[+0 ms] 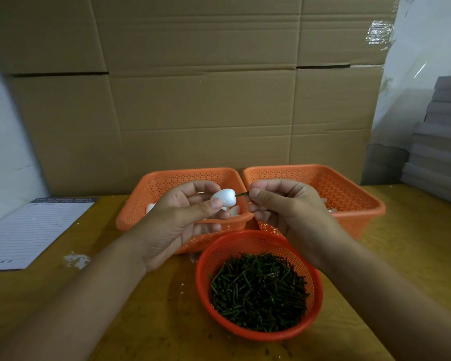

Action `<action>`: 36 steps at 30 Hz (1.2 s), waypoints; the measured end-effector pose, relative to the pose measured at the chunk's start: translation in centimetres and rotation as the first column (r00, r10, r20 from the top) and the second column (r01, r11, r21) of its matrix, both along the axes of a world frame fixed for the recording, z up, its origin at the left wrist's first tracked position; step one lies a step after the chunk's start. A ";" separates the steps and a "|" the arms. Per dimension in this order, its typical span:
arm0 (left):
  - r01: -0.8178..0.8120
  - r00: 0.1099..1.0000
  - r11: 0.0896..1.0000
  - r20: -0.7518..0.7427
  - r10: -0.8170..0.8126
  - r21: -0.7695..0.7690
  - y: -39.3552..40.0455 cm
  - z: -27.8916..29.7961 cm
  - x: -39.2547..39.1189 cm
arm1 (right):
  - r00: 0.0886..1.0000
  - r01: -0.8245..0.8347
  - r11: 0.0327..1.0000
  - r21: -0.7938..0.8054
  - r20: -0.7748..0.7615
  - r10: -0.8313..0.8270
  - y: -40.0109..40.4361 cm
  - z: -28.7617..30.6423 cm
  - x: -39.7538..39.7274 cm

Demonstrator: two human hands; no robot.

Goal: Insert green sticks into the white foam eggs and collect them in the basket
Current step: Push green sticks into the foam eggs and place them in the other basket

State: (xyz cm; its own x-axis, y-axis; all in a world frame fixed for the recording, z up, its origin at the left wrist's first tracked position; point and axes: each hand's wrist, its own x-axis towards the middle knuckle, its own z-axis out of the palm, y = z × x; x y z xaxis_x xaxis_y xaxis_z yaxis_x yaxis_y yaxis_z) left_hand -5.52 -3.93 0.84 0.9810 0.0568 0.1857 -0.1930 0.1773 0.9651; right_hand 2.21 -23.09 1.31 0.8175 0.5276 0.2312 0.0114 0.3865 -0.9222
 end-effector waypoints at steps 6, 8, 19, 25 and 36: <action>0.014 1.000 1.000 0.004 -0.014 0.013 -0.1 -0.1 0.0 | 1.000 0.005 0.999 -0.034 0.027 -0.005 0.2 -0.2 -0.1; 0.020 1.000 1.000 0.004 -0.020 0.013 -0.1 -0.2 0.1 | 0.999 0.015 0.998 -0.058 0.046 -0.013 0.3 -0.3 -0.3; -0.003 1.000 1.000 0.010 0.003 0.021 -0.3 -0.4 0.1 | 0.990 0.083 0.985 -0.154 0.126 -0.064 0.3 -0.5 -0.8; -0.014 1.000 0.999 0.023 0.014 0.029 -0.4 -0.5 0.1 | 0.989 0.095 0.981 -0.168 0.126 -0.075 0.2 -0.7 -0.7; -0.055 0.997 0.997 0.063 0.052 0.062 -1.0 -0.7 0.2 | 0.989 0.122 0.978 -0.167 0.105 -0.105 0.7 -1.3 -0.7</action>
